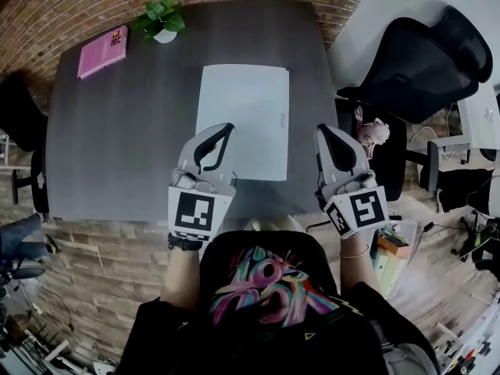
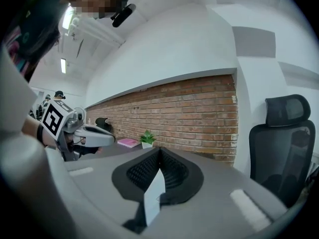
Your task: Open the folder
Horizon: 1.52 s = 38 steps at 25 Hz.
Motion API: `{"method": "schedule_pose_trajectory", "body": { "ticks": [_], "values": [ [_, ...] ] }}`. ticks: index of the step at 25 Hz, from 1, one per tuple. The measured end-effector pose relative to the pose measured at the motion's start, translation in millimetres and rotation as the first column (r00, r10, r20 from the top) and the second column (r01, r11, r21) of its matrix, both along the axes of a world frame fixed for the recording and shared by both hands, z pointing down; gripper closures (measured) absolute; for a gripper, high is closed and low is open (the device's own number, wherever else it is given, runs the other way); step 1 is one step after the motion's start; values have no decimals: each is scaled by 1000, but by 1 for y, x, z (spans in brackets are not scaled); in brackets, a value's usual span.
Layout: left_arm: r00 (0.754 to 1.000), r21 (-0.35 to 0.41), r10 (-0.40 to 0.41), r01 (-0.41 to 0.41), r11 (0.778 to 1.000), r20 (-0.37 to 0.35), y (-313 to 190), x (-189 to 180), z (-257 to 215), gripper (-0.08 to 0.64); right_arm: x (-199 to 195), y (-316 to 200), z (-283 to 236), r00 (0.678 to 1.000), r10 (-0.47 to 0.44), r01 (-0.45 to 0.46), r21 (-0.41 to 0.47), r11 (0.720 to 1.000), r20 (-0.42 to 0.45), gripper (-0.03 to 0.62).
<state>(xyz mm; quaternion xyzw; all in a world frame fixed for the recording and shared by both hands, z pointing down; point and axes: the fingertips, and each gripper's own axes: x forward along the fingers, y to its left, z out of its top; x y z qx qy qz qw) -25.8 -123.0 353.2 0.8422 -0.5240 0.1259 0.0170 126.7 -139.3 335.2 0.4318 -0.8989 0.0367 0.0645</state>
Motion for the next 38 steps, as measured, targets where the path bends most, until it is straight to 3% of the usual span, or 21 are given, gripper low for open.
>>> {"method": "schedule_pose_trajectory", "body": {
  "ticks": [8,11,19,28,34,38],
  "values": [
    [998,-81,52,-50,995,20,-3,12,53,558,-3,10,42,1000,-10,11,-91,996,13,591],
    [997,-122,70,-68,990,18,-4,19,73,558,-1,11,68,999,1,6,-176,984,40,591],
    [993,-233,116,-107,967,26,1,33,124,558,6,11,144,991,63,-10,-419,908,114,562],
    [990,-304,141,-125,944,29,5,47,157,558,-1,12,188,994,32,29,-533,846,105,528],
    [986,-322,166,-146,936,36,9,52,161,558,-8,17,211,992,12,67,-619,783,122,512],
    [975,-326,217,-188,926,54,16,57,163,558,-8,18,215,991,11,75,-628,775,132,506]
  ]
}}
